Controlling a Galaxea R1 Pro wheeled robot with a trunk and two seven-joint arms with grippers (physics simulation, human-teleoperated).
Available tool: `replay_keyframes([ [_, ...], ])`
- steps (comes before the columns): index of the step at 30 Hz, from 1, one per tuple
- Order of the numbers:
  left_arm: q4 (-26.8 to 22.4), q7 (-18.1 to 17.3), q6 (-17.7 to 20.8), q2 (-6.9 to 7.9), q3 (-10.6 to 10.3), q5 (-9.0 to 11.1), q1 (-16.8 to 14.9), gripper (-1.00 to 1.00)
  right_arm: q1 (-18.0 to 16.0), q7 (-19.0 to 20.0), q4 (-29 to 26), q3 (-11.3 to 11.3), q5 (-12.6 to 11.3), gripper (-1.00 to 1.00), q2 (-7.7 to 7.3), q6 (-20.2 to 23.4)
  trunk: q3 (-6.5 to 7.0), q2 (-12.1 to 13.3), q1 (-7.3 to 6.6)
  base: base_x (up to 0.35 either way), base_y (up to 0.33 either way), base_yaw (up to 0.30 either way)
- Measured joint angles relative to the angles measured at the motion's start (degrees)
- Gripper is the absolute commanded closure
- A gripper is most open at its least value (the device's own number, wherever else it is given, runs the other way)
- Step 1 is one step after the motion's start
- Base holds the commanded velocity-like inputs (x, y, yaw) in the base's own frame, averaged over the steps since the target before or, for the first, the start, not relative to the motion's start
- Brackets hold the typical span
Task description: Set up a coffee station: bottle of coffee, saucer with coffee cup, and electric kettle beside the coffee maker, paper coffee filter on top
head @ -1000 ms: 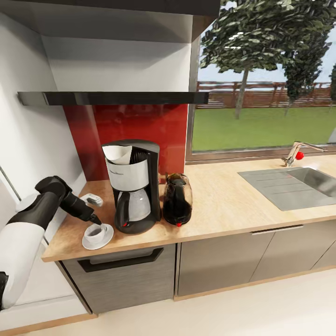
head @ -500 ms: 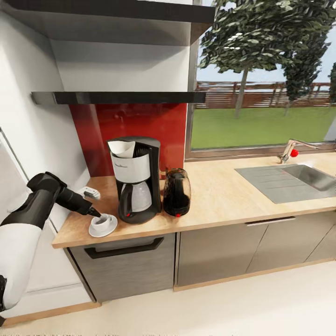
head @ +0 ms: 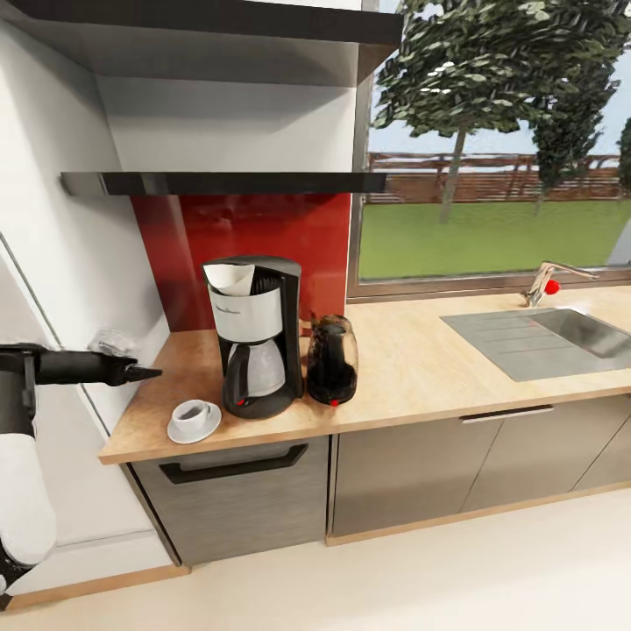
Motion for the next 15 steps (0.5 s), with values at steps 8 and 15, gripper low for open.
replay_keyframes([
  [8,-0.11,-0.12,-5.34,0.22,5.58,9.09,8.53,-1.00,0.00,-0.03,-0.30,0.03,0.00,-1.00,0.04,0.00,0.00,0.00,0.00,0.000,0.000,0.000],
  [15,-0.03,-0.49,-10.29,-0.09,6.37,15.21,16.58,-1.00,0.00,-0.03,-1.27,0.07,0.00,-1.00,0.34,0.00,0.00,0.00,0.00,0.000,0.000,0.000],
])
